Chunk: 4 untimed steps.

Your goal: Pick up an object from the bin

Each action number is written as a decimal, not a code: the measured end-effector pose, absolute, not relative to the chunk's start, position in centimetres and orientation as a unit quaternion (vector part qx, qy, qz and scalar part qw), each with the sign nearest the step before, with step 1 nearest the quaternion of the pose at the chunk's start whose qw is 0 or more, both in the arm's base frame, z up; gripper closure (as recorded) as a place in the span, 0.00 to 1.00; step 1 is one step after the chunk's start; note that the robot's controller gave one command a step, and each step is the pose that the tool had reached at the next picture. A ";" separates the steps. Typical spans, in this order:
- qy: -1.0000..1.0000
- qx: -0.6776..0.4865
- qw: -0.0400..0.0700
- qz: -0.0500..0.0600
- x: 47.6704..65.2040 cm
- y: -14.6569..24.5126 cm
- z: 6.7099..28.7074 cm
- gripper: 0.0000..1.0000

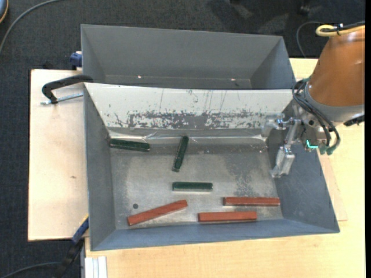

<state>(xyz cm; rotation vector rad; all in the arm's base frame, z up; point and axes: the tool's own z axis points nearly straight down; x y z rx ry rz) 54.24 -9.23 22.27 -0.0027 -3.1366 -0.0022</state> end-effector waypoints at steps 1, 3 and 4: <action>-1.000 0.019 0.003 -0.002 55.3 -3.9 10.1 0.00; -1.000 0.030 0.000 0.000 52.8 2.0 7.5 1.00; -1.000 0.024 -0.007 -0.001 51.8 4.3 22.4 1.00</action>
Offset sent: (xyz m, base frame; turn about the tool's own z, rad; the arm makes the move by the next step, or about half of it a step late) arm 0.0112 0.0501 -0.1180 -0.0371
